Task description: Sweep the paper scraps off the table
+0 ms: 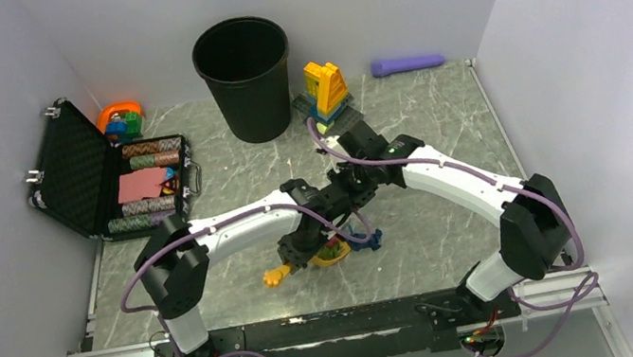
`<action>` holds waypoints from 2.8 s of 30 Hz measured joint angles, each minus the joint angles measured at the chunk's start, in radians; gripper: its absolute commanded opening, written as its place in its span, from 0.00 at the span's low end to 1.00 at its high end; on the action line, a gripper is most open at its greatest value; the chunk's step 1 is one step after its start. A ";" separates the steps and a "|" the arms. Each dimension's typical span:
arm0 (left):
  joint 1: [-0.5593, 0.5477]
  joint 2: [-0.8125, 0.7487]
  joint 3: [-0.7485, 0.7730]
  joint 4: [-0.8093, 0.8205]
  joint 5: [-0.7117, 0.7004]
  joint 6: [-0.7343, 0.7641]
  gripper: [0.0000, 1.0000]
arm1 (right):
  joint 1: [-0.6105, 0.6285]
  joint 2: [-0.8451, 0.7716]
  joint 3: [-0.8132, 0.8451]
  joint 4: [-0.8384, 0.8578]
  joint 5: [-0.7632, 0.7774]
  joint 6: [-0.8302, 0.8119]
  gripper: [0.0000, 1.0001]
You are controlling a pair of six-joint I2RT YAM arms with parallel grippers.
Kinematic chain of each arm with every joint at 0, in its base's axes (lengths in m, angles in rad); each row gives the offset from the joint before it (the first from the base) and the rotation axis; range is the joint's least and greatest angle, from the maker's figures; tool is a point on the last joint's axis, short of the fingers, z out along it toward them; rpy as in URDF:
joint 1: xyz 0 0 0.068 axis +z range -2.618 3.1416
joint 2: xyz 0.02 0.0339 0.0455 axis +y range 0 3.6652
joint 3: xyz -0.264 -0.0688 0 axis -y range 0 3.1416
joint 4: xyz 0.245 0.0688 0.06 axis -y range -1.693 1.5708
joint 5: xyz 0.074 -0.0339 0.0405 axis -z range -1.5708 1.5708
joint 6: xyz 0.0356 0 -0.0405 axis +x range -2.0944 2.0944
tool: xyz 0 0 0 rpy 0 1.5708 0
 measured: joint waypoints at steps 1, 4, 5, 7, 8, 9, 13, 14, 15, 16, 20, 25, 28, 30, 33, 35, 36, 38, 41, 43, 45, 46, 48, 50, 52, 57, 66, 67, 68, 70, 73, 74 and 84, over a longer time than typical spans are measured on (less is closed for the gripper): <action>0.000 -0.004 -0.006 0.007 -0.003 0.003 0.00 | 0.000 0.000 0.002 -0.005 -0.001 0.002 0.00; -0.002 -0.020 -0.027 0.035 -0.012 0.009 0.00 | 0.000 -0.001 0.024 -0.031 0.002 0.013 0.00; -0.002 -0.026 -0.036 0.048 -0.013 0.010 0.00 | 0.000 -0.003 0.036 -0.041 0.004 0.017 0.00; -0.002 -0.035 -0.048 0.073 -0.013 0.012 0.00 | -0.005 -0.017 0.054 -0.055 0.011 0.026 0.00; -0.002 -0.038 -0.052 0.084 -0.013 0.011 0.00 | -0.011 -0.031 0.063 -0.062 0.018 0.034 0.00; -0.002 -0.039 -0.053 0.095 -0.013 0.008 0.00 | -0.019 -0.048 0.072 -0.080 0.019 0.042 0.00; 0.010 -0.038 -0.064 0.138 -0.017 0.000 0.00 | -0.043 -0.122 0.111 -0.154 0.075 0.081 0.00; 0.012 -0.038 -0.067 0.143 -0.017 -0.001 0.00 | -0.049 -0.135 0.122 -0.171 0.098 0.097 0.00; 0.013 -0.038 -0.070 0.148 -0.017 -0.001 0.00 | -0.057 -0.145 0.133 -0.188 0.130 0.114 0.00; 0.013 -0.038 -0.072 0.151 -0.017 0.000 0.00 | -0.068 -0.151 0.140 -0.205 0.165 0.134 0.00; 0.013 -0.040 -0.085 0.158 -0.017 0.000 0.00 | -0.099 -0.151 0.145 -0.277 0.307 0.196 0.00; 0.002 -0.041 -0.089 0.157 -0.029 0.000 0.00 | -0.101 -0.134 0.144 -0.360 0.447 0.266 0.00; -0.014 -0.043 -0.095 0.152 -0.041 -0.002 0.00 | -0.100 -0.110 0.130 -0.385 0.484 0.309 0.00; -0.027 -0.046 -0.098 0.144 -0.046 -0.003 0.00 | -0.098 -0.103 0.094 -0.385 0.493 0.342 0.00; -0.046 -0.051 -0.098 0.129 -0.047 -0.004 0.00 | -0.094 -0.103 0.038 -0.383 0.479 0.374 0.00; -0.055 -0.053 -0.098 0.119 -0.047 -0.004 0.00 | -0.086 -0.104 0.000 -0.377 0.466 0.394 0.00; -0.060 -0.054 -0.098 0.115 -0.046 -0.003 0.00 | -0.080 -0.104 -0.018 -0.376 0.457 0.404 0.00; -0.067 -0.054 -0.098 0.110 -0.046 -0.003 0.00 | -0.068 -0.104 -0.049 -0.366 0.438 0.420 0.00; -0.073 -0.054 -0.098 0.103 -0.046 -0.003 0.00 | -0.050 -0.104 -0.058 -0.345 0.409 0.433 0.00; -0.074 -0.054 -0.097 0.100 -0.047 -0.003 0.00 | -0.042 -0.096 -0.058 -0.321 0.393 0.434 0.00; -0.075 -0.052 -0.094 0.100 -0.046 -0.002 0.00 | -0.035 -0.081 -0.054 -0.298 0.370 0.432 0.00; -0.075 -0.051 -0.093 0.099 -0.046 -0.001 0.00 | -0.031 -0.070 -0.048 -0.288 0.359 0.425 0.00; -0.075 -0.050 -0.090 0.097 -0.045 0.001 0.00 | -0.027 -0.048 -0.033 -0.268 0.324 0.406 0.00; -0.075 -0.047 -0.090 0.097 -0.043 0.001 0.00 | -0.022 -0.031 -0.020 -0.241 0.280 0.381 0.00; -0.075 -0.042 -0.090 0.097 -0.041 0.001 0.00 | -0.016 -0.026 -0.011 -0.216 0.226 0.362 0.00; -0.075 -0.039 -0.090 0.097 -0.039 0.001 0.00 | -0.010 -0.028 -0.014 -0.146 0.068 0.330 0.00; -0.075 -0.039 -0.091 0.098 -0.039 0.000 0.00 | -0.016 -0.079 -0.026 -0.141 0.008 0.309 0.00; -0.075 -0.039 -0.091 0.100 -0.039 -0.001 0.00 | -0.015 -0.079 -0.026 -0.146 0.011 0.309 0.00; -0.075 -0.039 -0.091 0.102 -0.039 -0.003 0.00 | -0.014 -0.080 -0.025 -0.152 0.019 0.308 0.00; -0.075 -0.039 -0.095 0.110 -0.039 -0.008 0.00 | -0.013 -0.080 -0.025 -0.160 0.030 0.305 0.00; -0.075 -0.040 -0.105 0.124 -0.040 -0.020 0.00 | -0.012 -0.080 -0.025 -0.171 0.031 0.301 0.00; -0.075 -0.043 -0.110 0.130 -0.039 -0.027 0.00 | -0.012 -0.081 -0.025 -0.175 0.029 0.301 0.00; -0.071 -0.071 -0.145 0.176 -0.029 -0.064 0.00 | -0.007 -0.162 0.002 -0.282 0.045 0.298 0.00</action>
